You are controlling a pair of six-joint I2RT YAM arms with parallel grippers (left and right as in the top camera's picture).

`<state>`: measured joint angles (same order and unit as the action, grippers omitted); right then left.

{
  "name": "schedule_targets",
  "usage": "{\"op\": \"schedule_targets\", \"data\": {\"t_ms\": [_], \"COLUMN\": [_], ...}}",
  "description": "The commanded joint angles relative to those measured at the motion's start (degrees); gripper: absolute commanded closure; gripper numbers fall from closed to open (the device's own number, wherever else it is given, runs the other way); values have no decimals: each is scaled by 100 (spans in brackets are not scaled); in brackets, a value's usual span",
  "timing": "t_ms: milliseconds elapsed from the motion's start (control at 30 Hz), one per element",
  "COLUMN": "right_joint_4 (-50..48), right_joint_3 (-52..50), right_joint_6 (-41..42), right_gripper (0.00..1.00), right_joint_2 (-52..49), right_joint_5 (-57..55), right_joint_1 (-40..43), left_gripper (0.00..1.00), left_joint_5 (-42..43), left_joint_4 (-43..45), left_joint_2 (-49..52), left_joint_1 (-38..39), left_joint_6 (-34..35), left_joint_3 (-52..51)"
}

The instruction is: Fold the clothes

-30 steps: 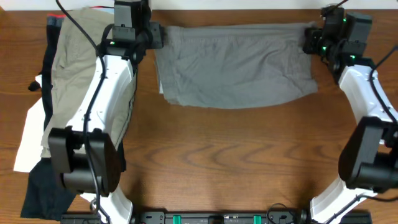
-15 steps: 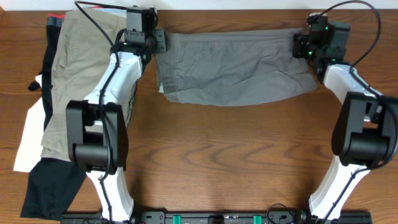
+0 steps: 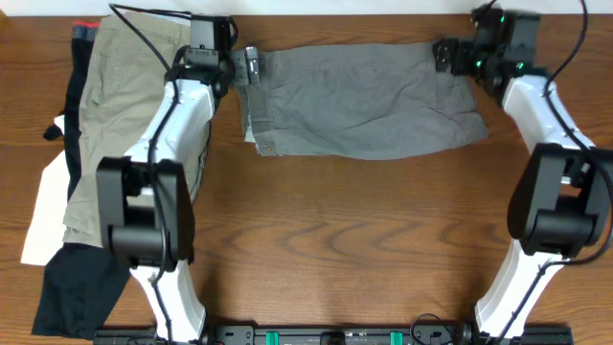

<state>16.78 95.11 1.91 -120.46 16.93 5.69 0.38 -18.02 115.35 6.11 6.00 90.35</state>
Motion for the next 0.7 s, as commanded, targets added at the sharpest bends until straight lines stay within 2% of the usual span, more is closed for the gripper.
{"op": "schedule_targets", "data": {"t_ms": [0, 133, 267, 400, 467, 500, 533, 667], "right_joint_4": [774, 1655, 2175, 2647, 2704, 2715, 2712, 2697], "right_joint_3": [654, 835, 817, 817, 817, 815, 817, 815], "right_joint_6": [-210, -249, -385, -667, -715, -713, -713, -710], "right_gripper": [1, 1, 3, 36, 77, 92, 99, 99], "right_joint_2": [483, 647, 640, 640, 640, 632, 612, 446], "right_joint_5": [68, 118, 382, 752, 868, 894, 944, 1123], "right_joint_1": [-46, -28, -13, -42, -83, -105, -118, -138], "left_gripper": [2, 2, 2, 2, 2, 1, 2, 2], "left_joint_5": [-13, 686, 1416, 1882, 2020, 2122, 2210, 2688], "left_joint_4": [-479, -1377, -1840, -1882, -1880, -1888, -1912, -2079], "left_joint_2": [-691, -907, -855, -817, -822, -822, -822, -820], "left_joint_1": [-26, -33, -31, -31, -33, -33, -33, -33], "left_joint_6": [-15, -20, -208, -341, -339, -339, -339, -411], "left_joint_3": [184, 184, 181, 181, 184, 184, 184, 181]}}
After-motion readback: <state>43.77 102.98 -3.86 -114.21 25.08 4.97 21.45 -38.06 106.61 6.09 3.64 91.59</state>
